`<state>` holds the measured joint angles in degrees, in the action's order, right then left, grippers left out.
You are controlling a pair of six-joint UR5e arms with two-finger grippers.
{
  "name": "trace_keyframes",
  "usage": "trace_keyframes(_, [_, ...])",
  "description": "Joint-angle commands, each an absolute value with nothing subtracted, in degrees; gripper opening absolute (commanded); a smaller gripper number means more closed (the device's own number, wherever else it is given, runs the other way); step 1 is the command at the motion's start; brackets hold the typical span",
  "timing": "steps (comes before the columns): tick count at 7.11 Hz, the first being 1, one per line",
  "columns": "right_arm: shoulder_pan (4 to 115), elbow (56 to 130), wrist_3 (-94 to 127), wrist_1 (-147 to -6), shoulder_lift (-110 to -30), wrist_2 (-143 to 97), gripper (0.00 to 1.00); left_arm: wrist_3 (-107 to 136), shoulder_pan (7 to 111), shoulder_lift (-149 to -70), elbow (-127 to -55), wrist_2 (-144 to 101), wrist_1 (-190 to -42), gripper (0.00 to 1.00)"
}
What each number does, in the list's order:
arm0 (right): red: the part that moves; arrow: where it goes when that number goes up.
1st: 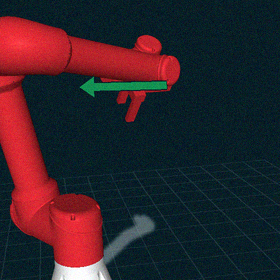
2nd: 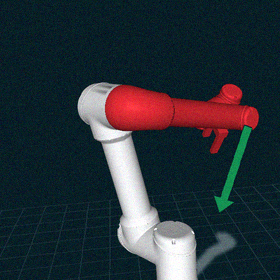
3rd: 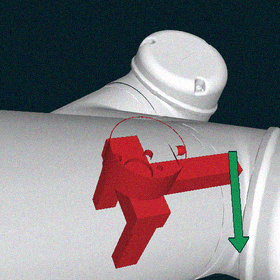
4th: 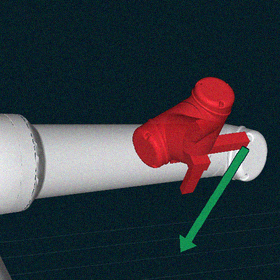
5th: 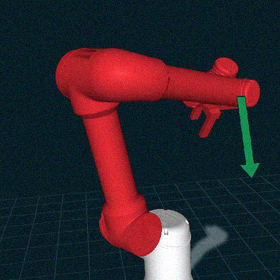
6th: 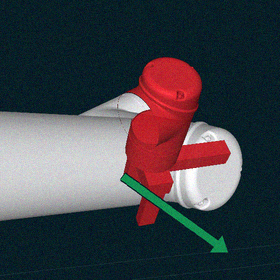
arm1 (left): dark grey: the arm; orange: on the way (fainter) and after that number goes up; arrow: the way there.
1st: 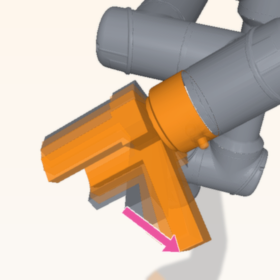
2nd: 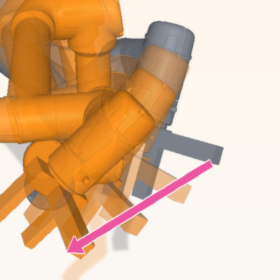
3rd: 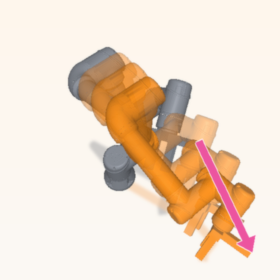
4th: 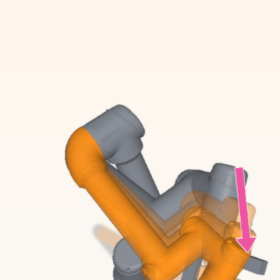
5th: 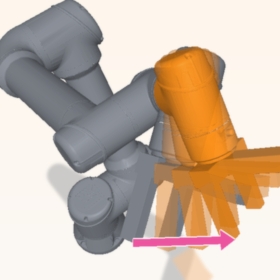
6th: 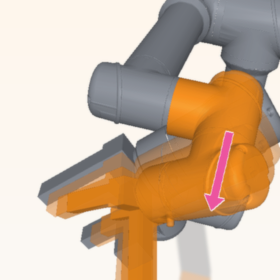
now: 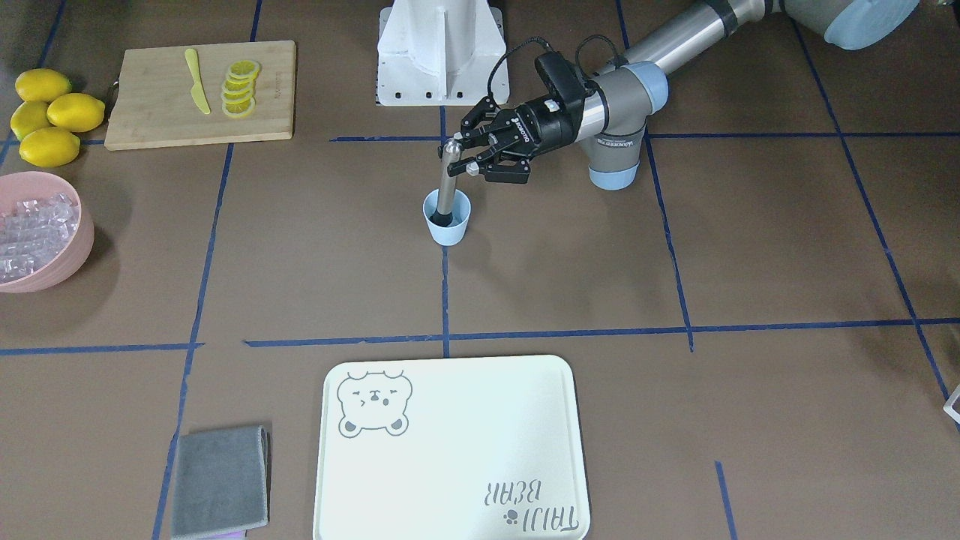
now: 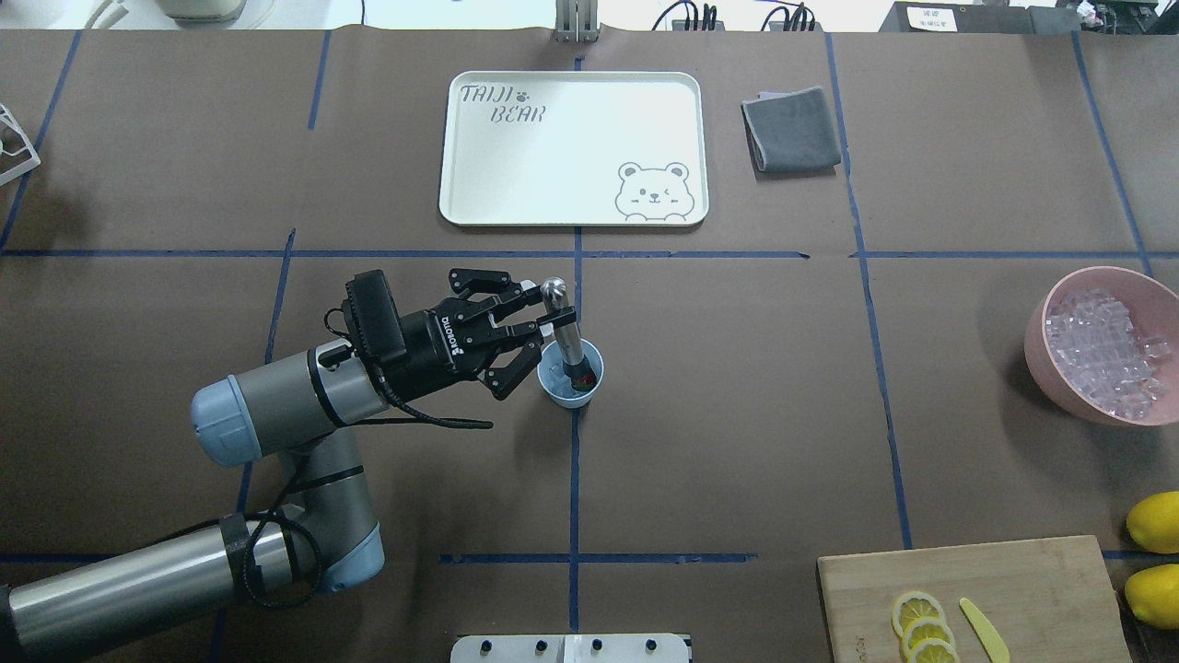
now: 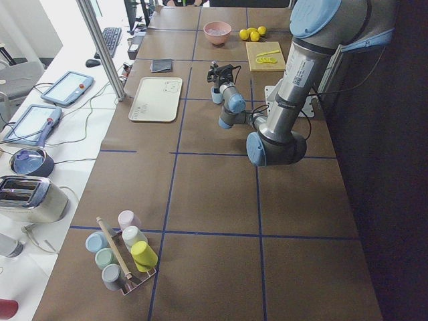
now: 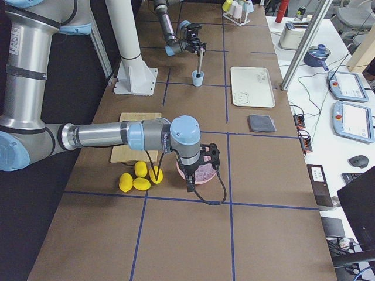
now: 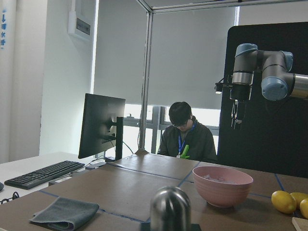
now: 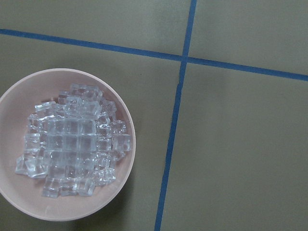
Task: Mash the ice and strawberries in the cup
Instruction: 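Lower the pestle into the cup and press down on the contents, then lift the pestle out of the cup and carry it back with the left gripper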
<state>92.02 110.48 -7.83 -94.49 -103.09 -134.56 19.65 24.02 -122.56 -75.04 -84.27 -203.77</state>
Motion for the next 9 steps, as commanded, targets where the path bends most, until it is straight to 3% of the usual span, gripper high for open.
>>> trace_keyframes(1, [92.02, 110.48, -7.82, -94.48, -103.01, -134.56, 0.99, 20.13, 25.48, -122.35, -77.5, -84.55, -202.34, 0.03])
trace_keyframes(2, [92.02, 110.48, -7.82, -94.48, -103.01, -134.56, 0.99, 20.21, 26.01, -121.91, -80.13, -84.72, -198.41, 0.03])
trace_keyframes(4, [92.02, 110.48, -7.82, -94.57, -103.01, -134.56, 0.99, 20.21, 26.37, -119.64, -92.13, -84.73, -182.12, 0.03])
trace_keyframes(7, [92.02, 110.39, -7.82, -94.57, -103.01, -134.56, 0.99, 20.13, 26.63, -119.62, -112.61, -84.64, -141.91, 0.03])
trace_keyframes(9, [92.02, 110.48, -7.82, -94.57, -103.01, -134.56, 0.99, 19.52, 27.95, -120.15, -116.53, -84.64, -125.91, 0.03])
